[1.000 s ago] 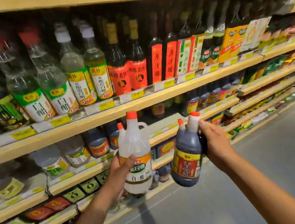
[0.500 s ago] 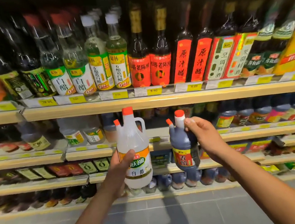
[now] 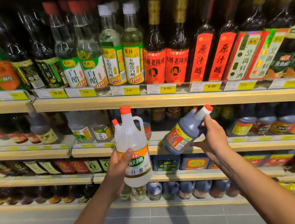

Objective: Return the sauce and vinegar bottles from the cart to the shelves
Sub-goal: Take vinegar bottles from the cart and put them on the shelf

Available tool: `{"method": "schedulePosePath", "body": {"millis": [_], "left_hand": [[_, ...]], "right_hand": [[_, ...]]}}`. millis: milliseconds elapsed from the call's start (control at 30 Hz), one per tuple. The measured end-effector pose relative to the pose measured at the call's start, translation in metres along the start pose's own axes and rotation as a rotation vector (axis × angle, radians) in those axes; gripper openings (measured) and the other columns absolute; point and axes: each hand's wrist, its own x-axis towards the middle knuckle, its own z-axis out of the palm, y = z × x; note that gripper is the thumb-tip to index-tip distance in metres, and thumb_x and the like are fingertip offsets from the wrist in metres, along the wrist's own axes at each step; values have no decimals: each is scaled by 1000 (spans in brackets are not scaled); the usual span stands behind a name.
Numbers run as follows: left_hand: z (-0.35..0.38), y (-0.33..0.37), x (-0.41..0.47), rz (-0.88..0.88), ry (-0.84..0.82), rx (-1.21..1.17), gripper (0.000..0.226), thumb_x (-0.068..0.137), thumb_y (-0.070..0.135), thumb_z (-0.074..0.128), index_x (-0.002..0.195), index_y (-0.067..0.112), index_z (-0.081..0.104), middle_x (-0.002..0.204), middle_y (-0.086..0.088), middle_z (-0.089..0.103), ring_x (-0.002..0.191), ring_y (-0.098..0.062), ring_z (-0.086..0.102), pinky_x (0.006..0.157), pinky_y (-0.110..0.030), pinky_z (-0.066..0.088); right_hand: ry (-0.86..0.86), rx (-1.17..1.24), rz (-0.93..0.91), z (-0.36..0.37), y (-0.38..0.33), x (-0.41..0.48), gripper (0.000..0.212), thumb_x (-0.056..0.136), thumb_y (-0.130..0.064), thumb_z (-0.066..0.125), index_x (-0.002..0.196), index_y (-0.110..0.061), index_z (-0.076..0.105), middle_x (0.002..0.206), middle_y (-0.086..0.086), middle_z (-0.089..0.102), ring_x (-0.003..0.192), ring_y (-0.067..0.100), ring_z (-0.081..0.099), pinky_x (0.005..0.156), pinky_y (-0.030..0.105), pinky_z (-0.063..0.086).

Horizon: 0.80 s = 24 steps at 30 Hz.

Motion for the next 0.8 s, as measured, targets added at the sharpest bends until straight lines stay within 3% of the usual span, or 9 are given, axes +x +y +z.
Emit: {"method": "schedulePosePath", "body": {"millis": [133, 233, 333, 400, 567, 667, 800], "left_hand": [[-10, -12, 7, -9, 41, -16, 102, 49, 65, 91, 135, 27, 51, 122, -5, 73, 112, -25, 70, 82, -34, 61], [-19, -21, 11, 2, 62, -24, 100, 53, 61, 91, 137, 26, 50, 125, -7, 71, 115, -27, 69, 83, -35, 60], [-31, -32, 13, 12, 60, -31, 74, 71, 42, 79, 137, 27, 49, 124, -7, 71, 115, -27, 68, 85, -37, 60], [-38, -36, 14, 18, 67, -20, 70, 69, 40, 75, 134, 29, 50, 120, -4, 74, 110, -24, 71, 81, -35, 61], [-55, -39, 14, 19, 108, -18, 53, 76, 27, 67, 127, 28, 53, 107, -3, 77, 98, -21, 75, 70, -30, 60], [-66, -41, 17, 45, 126, -8, 66, 69, 33, 75, 130, 25, 54, 111, -9, 76, 102, -26, 73, 75, -35, 61], [-80, -43, 24, 52, 136, 21, 94, 60, 49, 85, 142, 20, 48, 124, -20, 68, 115, -39, 66, 93, -55, 56]], "right_hand": [[69, 89, -82, 11, 21, 9, 30, 107, -35, 44, 82, -19, 50, 80, -1, 57, 78, 14, 54, 71, 40, 46], [115, 135, -179, 16, 41, 16, 33, 106, -38, 44, 78, -21, 48, 78, -3, 51, 76, 12, 48, 73, 38, 43], [113, -2, -284, 21, 62, 27, 36, 93, -63, 52, 75, -32, 56, 81, -4, 52, 83, 16, 48, 79, 43, 40], [75, -93, -309, 25, 76, 38, 41, 85, -77, 52, 81, -37, 59, 87, -4, 55, 88, 17, 50, 82, 47, 45], [6, -188, -371, 44, 83, 55, 28, 92, -60, 46, 90, -36, 59, 92, 2, 57, 87, 17, 52, 80, 43, 45], [-11, -281, -372, 50, 88, 67, 31, 93, -63, 44, 80, -35, 53, 87, 4, 53, 82, 19, 50, 77, 43, 43], [-56, -382, -331, 56, 84, 86, 30, 88, -56, 47, 83, -28, 58, 84, 2, 57, 82, 21, 52, 78, 48, 45]]}}
